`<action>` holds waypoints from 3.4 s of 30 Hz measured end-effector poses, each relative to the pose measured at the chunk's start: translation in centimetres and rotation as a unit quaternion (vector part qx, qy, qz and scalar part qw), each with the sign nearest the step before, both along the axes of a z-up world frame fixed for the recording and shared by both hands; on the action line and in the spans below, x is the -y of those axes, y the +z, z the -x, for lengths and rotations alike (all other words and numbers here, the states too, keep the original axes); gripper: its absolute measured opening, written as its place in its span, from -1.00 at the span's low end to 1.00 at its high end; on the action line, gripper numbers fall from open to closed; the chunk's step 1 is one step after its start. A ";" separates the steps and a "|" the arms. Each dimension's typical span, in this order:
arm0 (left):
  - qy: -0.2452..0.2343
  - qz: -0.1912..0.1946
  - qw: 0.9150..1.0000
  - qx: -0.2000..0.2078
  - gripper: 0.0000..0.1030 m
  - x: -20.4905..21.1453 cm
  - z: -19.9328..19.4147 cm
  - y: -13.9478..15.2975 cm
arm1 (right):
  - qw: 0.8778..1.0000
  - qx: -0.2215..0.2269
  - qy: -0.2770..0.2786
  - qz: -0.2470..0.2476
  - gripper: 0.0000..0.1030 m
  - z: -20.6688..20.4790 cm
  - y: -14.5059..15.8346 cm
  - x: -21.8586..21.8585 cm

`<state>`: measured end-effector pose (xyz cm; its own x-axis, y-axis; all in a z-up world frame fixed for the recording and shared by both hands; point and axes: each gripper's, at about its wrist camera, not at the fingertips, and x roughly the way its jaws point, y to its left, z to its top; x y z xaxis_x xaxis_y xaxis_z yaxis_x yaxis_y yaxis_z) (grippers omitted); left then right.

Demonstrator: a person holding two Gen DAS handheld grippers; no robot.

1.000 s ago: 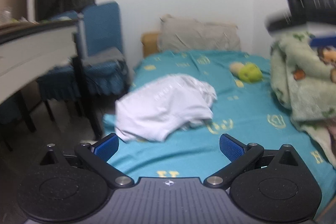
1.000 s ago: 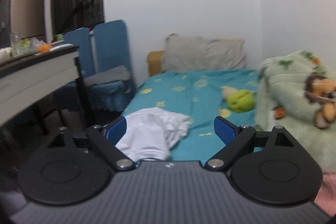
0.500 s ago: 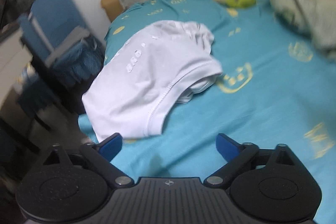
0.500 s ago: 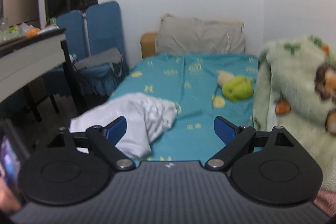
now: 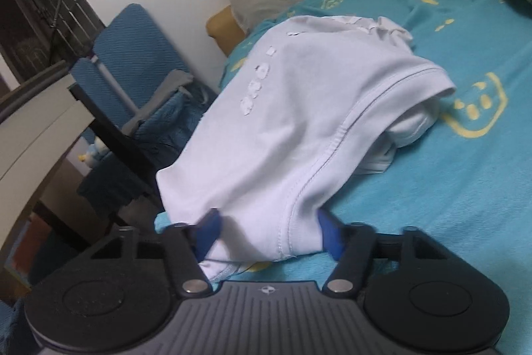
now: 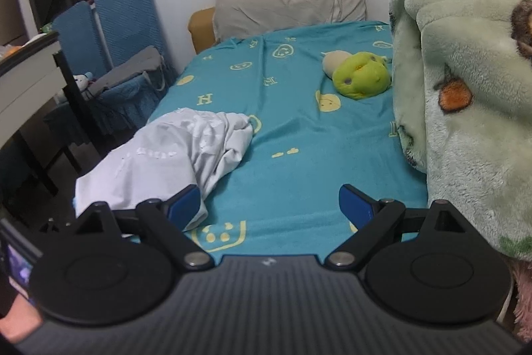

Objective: Fold clothes

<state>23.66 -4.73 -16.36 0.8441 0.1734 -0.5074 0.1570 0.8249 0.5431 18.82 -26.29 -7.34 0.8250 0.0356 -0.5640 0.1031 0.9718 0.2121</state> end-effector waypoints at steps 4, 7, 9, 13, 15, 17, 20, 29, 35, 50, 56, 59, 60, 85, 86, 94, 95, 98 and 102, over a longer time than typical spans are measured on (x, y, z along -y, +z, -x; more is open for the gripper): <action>0.006 0.064 0.997 0.051 -0.84 -0.7 1.5 3.1 | 1.000 0.004 0.006 0.003 0.78 0.0 -0.4 -0.4; 0.002 0.127 0.987 0.098 -0.88 -1.4 3.1 6.6 | 0.999 0.025 0.020 -0.006 0.78 0.4 -0.2 -1.0; -0.005 0.171 0.978 0.120 -0.90 -1.8 4.4 8.9 | 0.999 0.037 0.031 -0.023 0.78 0.7 -0.1 -1.4; -0.029 0.249 0.956 0.149 -0.91 -2.8 7.6 13.1 | 0.995 0.059 0.065 -0.038 0.78 1.8 0.3 -3.0; -0.048 0.274 0.946 0.166 -0.91 -3.2 9.5 14.9 | 0.993 0.068 0.083 -0.041 0.78 2.5 0.5 -4.1; -0.068 0.293 0.936 0.184 -0.91 -3.6 11.5 16.5 | 0.991 0.074 0.102 -0.043 0.78 3.2 0.7 -5.3; -0.099 0.326 0.919 0.198 -0.91 -3.9 14.3 18.4 | 0.987 0.075 0.129 -0.053 0.78 4.2 0.9 -7.1; -0.172 0.406 0.869 0.224 -0.91 -4.9 19.4 20.7 | 0.982 0.051 0.174 -0.046 0.78 2.9 0.0 -11.5; -0.175 0.463 0.840 0.223 -0.91 -7.0 18.8 21.0 | 0.983 0.037 0.148 -0.097 0.36 -0.1 -1.8 -10.3; -0.066 0.410 0.909 -0.034 -0.91 -8.3 5.9 12.1 | 0.994 -0.010 -0.020 -0.104 -0.86 -0.5 -1.6 0.1; -0.013 0.456 0.882 -0.119 -0.90 -10.4 1.7 8.1 | 0.990 -0.029 0.081 -0.109 -0.75 0.2 -2.4 -4.8; 0.002 0.481 0.869 -0.121 -0.90 -11.4 1.3 8.0 | 0.987 -0.042 0.130 -0.079 0.04 0.6 -2.7 -8.2; 0.004 0.485 0.866 -0.120 -0.90 -11.5 1.7 8.3 | 0.987 -0.043 0.143 -0.067 0.20 0.8 -2.8 -9.2; -0.148 0.421 0.894 -0.049 -0.91 -4.6 8.2 12.0 | 0.995 -0.045 -0.079 -0.033 0.45 2.2 0.0 -0.6; -0.152 0.428 0.890 -0.040 -0.92 -4.7 8.5 12.3 | 0.994 -0.068 -0.074 -0.030 0.58 1.8 -0.7 -0.6; -0.142 0.497 0.855 0.034 -0.93 -7.9 9.0 15.1 | 0.988 -0.150 0.018 -0.031 0.60 -0.1 -3.5 -2.5; -0.148 0.501 0.852 0.043 -0.93 -8.1 9.3 15.5 | 0.991 -0.133 0.019 -0.016 0.60 0.2 -3.0 -2.9; -0.171 0.510 0.840 0.071 -0.93 -8.4 10.1 16.9 | 0.998 -0.036 -0.027 0.053 0.60 2.1 0.1 -3.5; -0.225 0.524 0.814 0.112 -0.93 -8.7 12.8 19.6 | 0.982 0.128 -0.097 0.102 0.61 5.7 4.1 -3.4</action>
<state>10.83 3.95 3.20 0.7941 -0.6077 -0.0015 0.5655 0.7398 -0.3645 13.12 -22.87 -3.29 0.9209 -0.2286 -0.3157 0.2594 0.9640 0.0587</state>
